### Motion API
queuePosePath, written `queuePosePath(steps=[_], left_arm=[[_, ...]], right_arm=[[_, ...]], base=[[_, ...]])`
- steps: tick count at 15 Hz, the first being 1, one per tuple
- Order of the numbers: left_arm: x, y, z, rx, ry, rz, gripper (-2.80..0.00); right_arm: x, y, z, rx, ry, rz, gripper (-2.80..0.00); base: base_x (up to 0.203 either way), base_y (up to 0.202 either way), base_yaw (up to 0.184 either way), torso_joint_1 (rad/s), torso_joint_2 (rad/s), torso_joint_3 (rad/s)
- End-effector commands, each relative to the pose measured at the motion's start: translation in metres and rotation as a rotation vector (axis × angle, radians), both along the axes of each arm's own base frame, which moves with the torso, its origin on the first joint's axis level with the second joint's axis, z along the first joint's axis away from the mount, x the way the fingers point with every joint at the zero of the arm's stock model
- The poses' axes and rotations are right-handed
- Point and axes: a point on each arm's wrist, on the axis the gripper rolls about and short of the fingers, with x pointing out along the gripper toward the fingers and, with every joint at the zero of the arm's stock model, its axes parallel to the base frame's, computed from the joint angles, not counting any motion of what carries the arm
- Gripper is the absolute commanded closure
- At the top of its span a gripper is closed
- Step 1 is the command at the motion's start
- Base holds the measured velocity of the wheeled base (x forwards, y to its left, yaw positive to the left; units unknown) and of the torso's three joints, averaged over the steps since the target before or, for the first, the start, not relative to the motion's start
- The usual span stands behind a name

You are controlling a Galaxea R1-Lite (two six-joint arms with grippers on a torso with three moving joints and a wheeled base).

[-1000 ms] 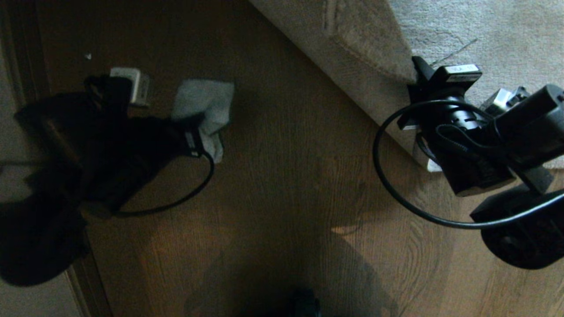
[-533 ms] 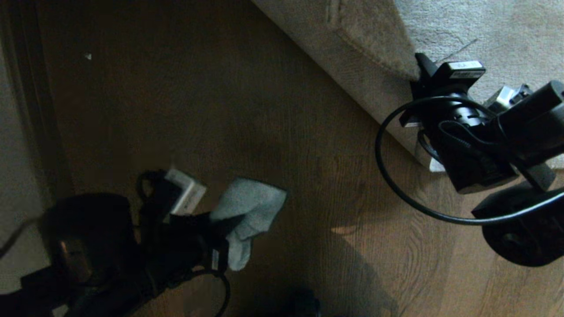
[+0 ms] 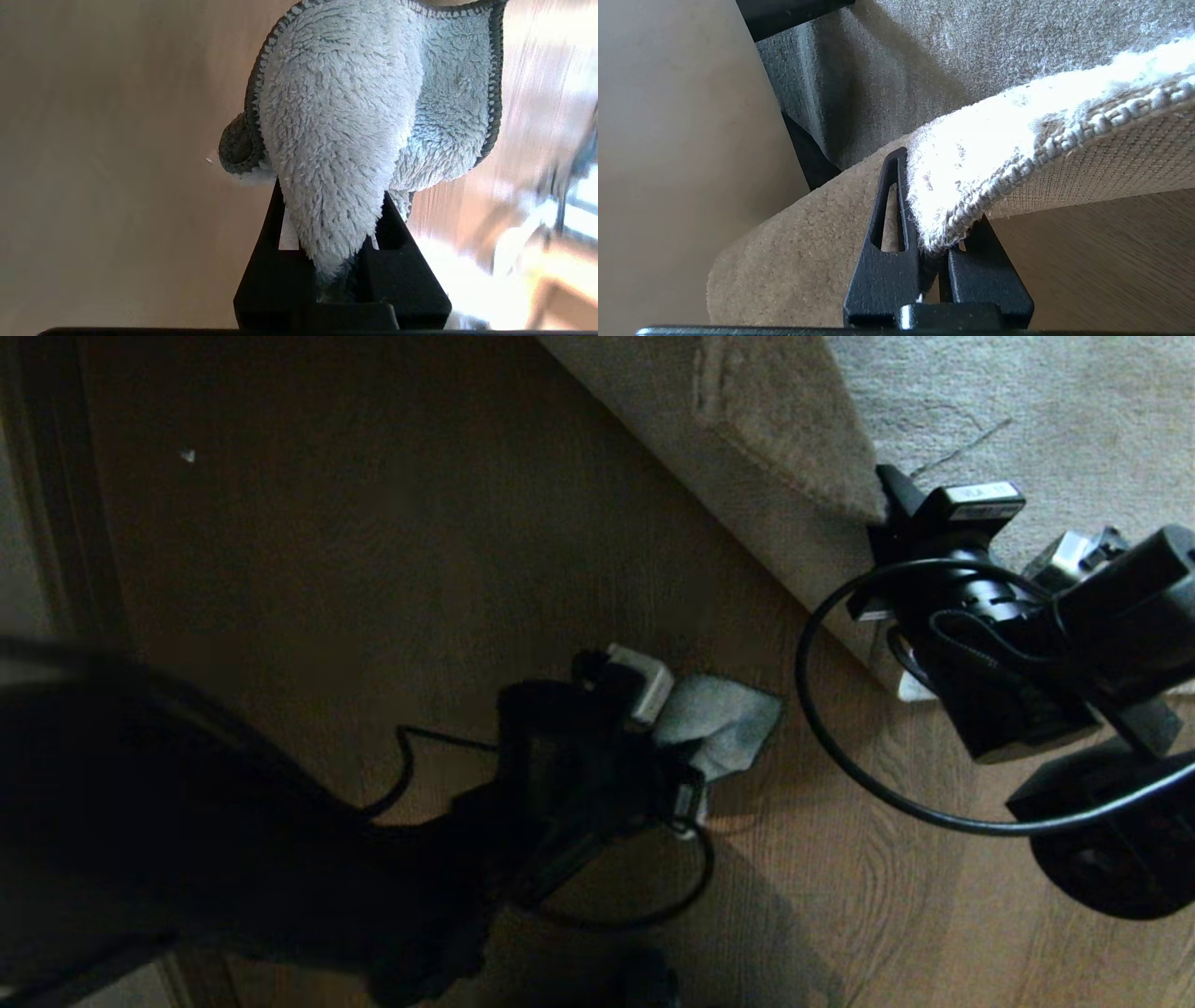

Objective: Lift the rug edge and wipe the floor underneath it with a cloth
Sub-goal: Wipe the floor under the carpet with a rag

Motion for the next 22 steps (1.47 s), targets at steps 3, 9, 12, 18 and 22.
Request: queuePosePath(steps=[3,9,12,18,22], left_arm=[[0.053,-0.029,-0.016,-0.087,-0.073,0.082,0.00],[0.101,0.041,0.014,-0.131,-0.146,0.309,0.00],[0.118,0.089,0.044,-0.168,-0.204,0.424,0.00],[0.114,0.176,0.106,-0.223,-0.325,0.616,0.00],[0.073,0.211,0.125,-0.212,-0.333,0.677,0.00]], right_arm=[[-0.002,-0.001,0.004,0.030,-0.039,0.000,0.00],[-0.002,-0.002,0.003,0.030,-0.036,0.000,0.00],[-0.002,-0.002,0.003,0.030,-0.034,0.000,0.00],[-0.002,-0.001,0.004,0.035,-0.040,0.008,0.00],[-0.002,-0.001,0.004,0.034,-0.039,0.012,0.00]], base=[[0.000,0.000,0.000,0.000,0.00,0.000],[0.000,0.000,0.000,0.000,0.00,0.000],[0.000,0.000,0.000,0.000,0.00,0.000],[0.000,0.000,0.000,0.000,0.00,0.000],[0.000,0.000,0.000,0.000,0.00,0.000]])
